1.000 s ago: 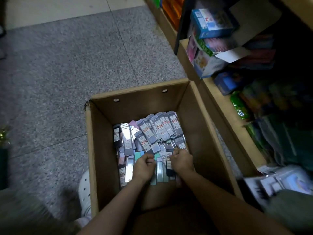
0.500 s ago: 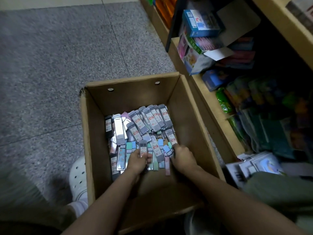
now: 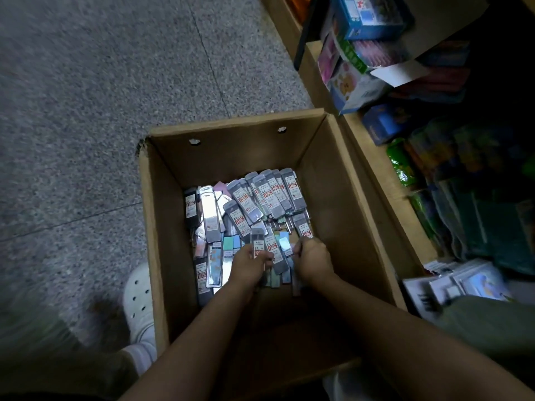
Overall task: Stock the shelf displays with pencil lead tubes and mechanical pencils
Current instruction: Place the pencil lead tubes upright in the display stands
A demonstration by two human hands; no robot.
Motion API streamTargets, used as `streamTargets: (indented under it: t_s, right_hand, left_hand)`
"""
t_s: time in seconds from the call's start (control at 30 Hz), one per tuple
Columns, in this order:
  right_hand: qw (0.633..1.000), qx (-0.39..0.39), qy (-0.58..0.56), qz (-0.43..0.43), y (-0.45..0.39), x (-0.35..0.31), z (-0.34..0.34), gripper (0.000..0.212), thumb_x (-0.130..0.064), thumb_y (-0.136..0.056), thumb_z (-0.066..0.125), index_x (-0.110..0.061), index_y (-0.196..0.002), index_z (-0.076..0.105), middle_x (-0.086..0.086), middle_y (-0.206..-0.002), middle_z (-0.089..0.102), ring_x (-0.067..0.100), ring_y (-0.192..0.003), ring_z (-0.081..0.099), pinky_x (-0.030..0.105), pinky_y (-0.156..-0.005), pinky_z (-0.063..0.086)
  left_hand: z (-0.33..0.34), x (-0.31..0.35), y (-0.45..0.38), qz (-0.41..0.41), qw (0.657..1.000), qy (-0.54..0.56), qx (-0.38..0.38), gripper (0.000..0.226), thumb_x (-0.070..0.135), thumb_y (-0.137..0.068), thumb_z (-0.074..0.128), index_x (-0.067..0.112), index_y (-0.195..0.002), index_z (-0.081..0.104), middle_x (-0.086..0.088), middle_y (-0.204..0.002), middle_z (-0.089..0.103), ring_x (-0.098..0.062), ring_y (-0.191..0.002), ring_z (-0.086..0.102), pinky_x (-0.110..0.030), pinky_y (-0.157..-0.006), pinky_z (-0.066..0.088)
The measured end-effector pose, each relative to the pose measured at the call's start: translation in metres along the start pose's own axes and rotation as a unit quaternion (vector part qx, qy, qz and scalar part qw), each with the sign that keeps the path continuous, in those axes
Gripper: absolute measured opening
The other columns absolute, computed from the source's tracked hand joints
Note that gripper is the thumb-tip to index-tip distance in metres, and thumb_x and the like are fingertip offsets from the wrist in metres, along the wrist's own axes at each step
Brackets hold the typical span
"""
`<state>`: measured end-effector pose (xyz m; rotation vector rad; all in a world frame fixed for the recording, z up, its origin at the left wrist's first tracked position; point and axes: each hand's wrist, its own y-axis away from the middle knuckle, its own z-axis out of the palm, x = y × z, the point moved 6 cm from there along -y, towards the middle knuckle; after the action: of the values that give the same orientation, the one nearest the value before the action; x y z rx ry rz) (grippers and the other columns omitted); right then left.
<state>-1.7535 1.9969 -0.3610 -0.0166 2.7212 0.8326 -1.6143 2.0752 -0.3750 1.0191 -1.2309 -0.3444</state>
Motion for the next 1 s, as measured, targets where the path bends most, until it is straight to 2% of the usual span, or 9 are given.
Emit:
streamTargets:
  t_s: [0.07,0.13,0.23,0.33,0.5,0.67,0.83,0.93,1.0]
  right_hand:
    - [1.0,0.004,-0.027,-0.011,0.001,0.003,-0.004,0.01,-0.012,-0.085,0.066,-0.018,-0.091,0.059,0.01,-0.112,0.062,0.027,-0.101,0.062,0.029,-0.085,0.049]
    - [0.999,-0.005,-0.042,-0.021,0.006,0.005,-0.004,0.026,-0.021,-0.082,0.074,-0.014,-0.101,0.059,0.009,-0.111,0.063,0.026,-0.101,0.062,0.03,-0.085,0.05]
    - [0.996,0.0,-0.086,-0.01,0.013,0.01,-0.003,0.039,-0.033,-0.081,0.077,-0.013,-0.109,0.061,0.007,-0.11,0.066,0.023,-0.101,0.063,0.03,-0.084,0.05]
    - [0.987,0.008,-0.16,0.015,0.014,0.012,-0.001,0.045,-0.04,-0.082,0.076,-0.01,-0.114,0.063,0.008,-0.112,0.069,0.022,-0.103,0.064,0.028,-0.086,0.05]
    - [0.988,0.001,-0.155,0.012,0.005,0.001,0.006,0.05,-0.035,-0.083,0.076,-0.013,-0.125,0.06,0.008,-0.121,0.066,0.024,-0.111,0.062,0.035,-0.094,0.051]
    - [0.996,0.015,-0.088,0.006,-0.008,-0.009,0.02,0.049,-0.023,-0.08,0.08,-0.016,-0.123,0.057,0.009,-0.12,0.066,0.027,-0.112,0.062,0.034,-0.092,0.051]
    - [0.995,0.016,-0.098,-0.029,-0.017,-0.019,0.024,0.034,-0.019,-0.084,0.075,-0.012,-0.116,0.067,0.009,-0.118,0.061,0.027,-0.105,0.062,0.033,-0.09,0.051]
    - [0.986,0.023,-0.165,-0.026,-0.014,-0.021,0.013,0.028,-0.018,-0.083,0.076,-0.011,-0.109,0.068,0.007,-0.096,0.066,0.025,-0.096,0.064,0.031,-0.084,0.052]
    - [0.972,0.029,-0.229,-0.037,-0.008,-0.028,-0.004,0.035,-0.015,-0.081,0.078,-0.015,-0.114,0.065,0.002,-0.084,0.06,0.022,-0.088,0.062,0.03,-0.081,0.051]
  left_hand:
    - [-0.001,0.003,0.006,-0.008,1.0,0.001,-0.007,0.011,0.006,-0.1,0.047,0.001,-0.099,0.057,-0.013,-0.082,0.063,-0.025,-0.071,0.055,-0.036,-0.063,0.043]
    - [-0.006,0.007,0.013,-0.007,1.0,-0.008,-0.011,0.018,0.005,-0.1,0.046,-0.006,-0.112,0.054,-0.014,-0.081,0.061,-0.025,-0.074,0.053,-0.038,-0.065,0.042]
    - [-0.016,0.013,0.026,-0.004,0.999,-0.035,-0.008,0.026,0.006,-0.1,0.047,-0.003,-0.124,0.05,-0.015,-0.091,0.068,-0.023,-0.072,0.058,-0.03,-0.06,0.046]
    - [-0.025,0.016,0.034,0.014,0.999,-0.045,0.007,0.012,0.006,-0.1,0.048,0.007,-0.104,0.059,-0.011,-0.084,0.067,-0.016,-0.062,0.056,-0.025,-0.05,0.041]
    - [-0.027,0.009,0.032,-0.002,0.999,-0.042,0.002,0.015,0.005,-0.101,0.046,0.011,-0.09,0.055,-0.005,-0.074,0.062,-0.014,-0.059,0.054,-0.023,-0.048,0.04]
    - [-0.028,0.006,0.019,-0.008,0.998,-0.056,0.008,0.016,0.008,-0.101,0.046,0.007,-0.092,0.059,-0.007,-0.075,0.062,-0.016,-0.056,0.051,-0.019,-0.042,0.036]
    - [-0.023,0.008,0.014,-0.01,0.999,-0.052,0.003,0.016,0.008,-0.101,0.047,0.005,-0.092,0.059,-0.008,-0.075,0.062,-0.019,-0.061,0.053,-0.026,-0.05,0.038]
    - [-0.021,0.023,0.019,0.004,0.998,-0.066,0.0,0.016,0.007,-0.1,0.048,0.008,-0.089,0.059,-0.007,-0.076,0.062,-0.018,-0.059,0.054,-0.024,-0.053,0.04]
    - [-0.021,0.045,0.027,0.03,0.993,-0.113,-0.005,0.01,0.006,-0.099,0.05,0.007,-0.096,0.059,-0.007,-0.075,0.064,-0.016,-0.06,0.056,-0.023,-0.052,0.045]
